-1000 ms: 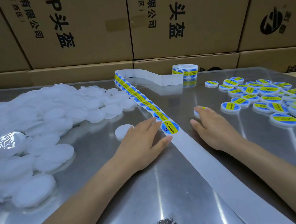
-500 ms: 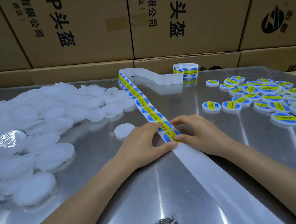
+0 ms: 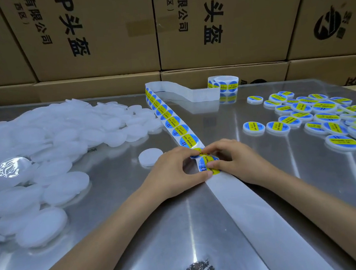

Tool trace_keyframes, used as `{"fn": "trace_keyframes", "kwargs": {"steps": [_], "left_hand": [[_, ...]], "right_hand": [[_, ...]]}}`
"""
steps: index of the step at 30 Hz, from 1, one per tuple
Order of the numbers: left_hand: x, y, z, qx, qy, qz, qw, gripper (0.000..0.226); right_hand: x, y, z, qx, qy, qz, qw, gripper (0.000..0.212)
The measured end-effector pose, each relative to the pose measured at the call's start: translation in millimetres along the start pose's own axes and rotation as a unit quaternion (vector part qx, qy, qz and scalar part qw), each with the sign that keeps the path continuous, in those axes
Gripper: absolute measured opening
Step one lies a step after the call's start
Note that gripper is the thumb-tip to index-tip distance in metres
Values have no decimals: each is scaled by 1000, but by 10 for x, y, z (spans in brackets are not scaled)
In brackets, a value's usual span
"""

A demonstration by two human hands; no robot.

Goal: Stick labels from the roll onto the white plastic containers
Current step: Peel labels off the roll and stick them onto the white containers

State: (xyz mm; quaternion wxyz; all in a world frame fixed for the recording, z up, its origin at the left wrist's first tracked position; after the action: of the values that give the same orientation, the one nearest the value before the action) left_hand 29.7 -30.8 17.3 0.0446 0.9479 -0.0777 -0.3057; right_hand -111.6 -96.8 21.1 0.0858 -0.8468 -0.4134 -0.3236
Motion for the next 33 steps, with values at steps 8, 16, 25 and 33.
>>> {"fn": "trace_keyframes", "kwargs": {"steps": [8, 16, 25, 33], "left_hand": [[-6, 3, 11, 7, 31, 11, 999, 36], [-28, 7, 1, 18, 57, 12, 998, 44], [-55, -46, -1, 76, 112, 0, 991, 83], [65, -54, -307, -52, 226, -70, 970, 61]], "right_hand": [[-15, 33, 13, -29, -62, 7, 998, 19], [49, -5, -45, -71, -85, -33, 993, 19], [129, -133, -258, -179, 217, -25, 959, 58], [0, -115, -224, -150, 337, 17, 929, 12]]}}
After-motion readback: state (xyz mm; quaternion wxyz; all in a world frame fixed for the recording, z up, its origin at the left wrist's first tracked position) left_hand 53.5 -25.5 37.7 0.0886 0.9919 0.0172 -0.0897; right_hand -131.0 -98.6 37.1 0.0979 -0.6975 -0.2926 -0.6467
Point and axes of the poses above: each hand's wrist, its own y-axis towards the middle knuckle, its own z-axis out of the palm, x = y × z, the point moved 5 cm from there along y, towards the middle knuckle, and after that the axes turned 13 degrees about x, right-handed, at the moved point
